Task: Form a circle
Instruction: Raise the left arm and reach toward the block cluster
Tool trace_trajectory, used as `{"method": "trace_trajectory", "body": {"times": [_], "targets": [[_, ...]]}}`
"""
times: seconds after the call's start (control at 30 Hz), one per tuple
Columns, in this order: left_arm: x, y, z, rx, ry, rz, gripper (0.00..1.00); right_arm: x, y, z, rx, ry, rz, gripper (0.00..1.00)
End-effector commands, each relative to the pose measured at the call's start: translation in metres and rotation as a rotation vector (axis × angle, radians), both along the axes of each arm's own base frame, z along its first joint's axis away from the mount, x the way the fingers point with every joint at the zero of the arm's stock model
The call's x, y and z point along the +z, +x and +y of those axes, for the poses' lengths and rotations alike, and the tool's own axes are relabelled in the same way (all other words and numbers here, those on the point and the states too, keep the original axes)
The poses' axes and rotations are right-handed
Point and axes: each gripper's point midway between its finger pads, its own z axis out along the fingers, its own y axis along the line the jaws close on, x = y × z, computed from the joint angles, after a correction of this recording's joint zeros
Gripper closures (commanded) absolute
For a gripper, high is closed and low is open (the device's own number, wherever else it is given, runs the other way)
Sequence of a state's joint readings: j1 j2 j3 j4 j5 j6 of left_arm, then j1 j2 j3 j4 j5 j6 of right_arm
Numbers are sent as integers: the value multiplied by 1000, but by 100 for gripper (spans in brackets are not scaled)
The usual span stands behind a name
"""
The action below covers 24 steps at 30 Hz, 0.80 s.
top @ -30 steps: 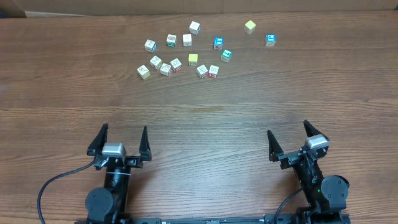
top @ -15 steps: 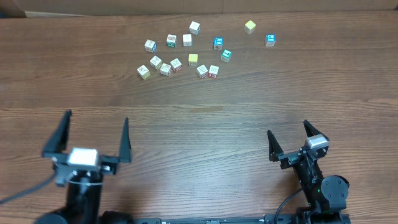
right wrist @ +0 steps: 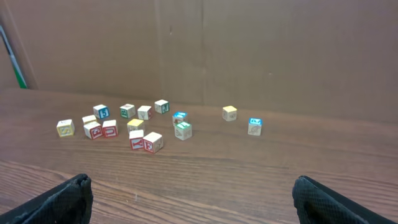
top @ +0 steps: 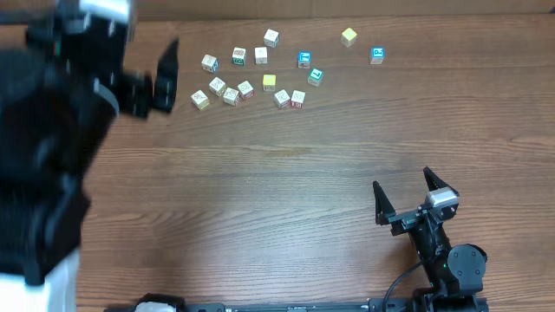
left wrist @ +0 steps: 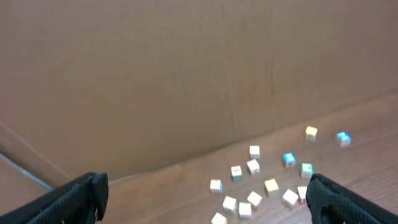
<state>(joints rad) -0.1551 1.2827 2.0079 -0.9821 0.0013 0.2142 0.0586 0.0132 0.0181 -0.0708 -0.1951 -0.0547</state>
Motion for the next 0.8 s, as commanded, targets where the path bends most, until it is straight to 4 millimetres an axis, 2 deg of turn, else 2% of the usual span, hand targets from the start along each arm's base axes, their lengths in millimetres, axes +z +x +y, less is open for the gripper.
{"method": "trace_trajectory", "body": {"times": [0.0,0.1,0.23,0.33,0.47,0.63,0.77], "targets": [[0,34,-7,-18,21,72,0,-2,0,0,0,5,-4,0],[-26,59,-12,-20,12,187,0,-2,0,0,0,5,-4,0],[-83,85,-21,-41,18,376,1,-2,0,0,0,5,-4,0],[-129,97,-23,-39,37,529,0,-2,0,0,0,5,-4,0],[-177,111,-25,-36,56,676,0,-2,0,0,0,5,-4,0],[-222,120,-40,-89,26,816,1,-2,0,0,0,5,-4,0],[-247,127,-50,-131,-4,883,0,-2,0,0,0,5,-4,0]]}}
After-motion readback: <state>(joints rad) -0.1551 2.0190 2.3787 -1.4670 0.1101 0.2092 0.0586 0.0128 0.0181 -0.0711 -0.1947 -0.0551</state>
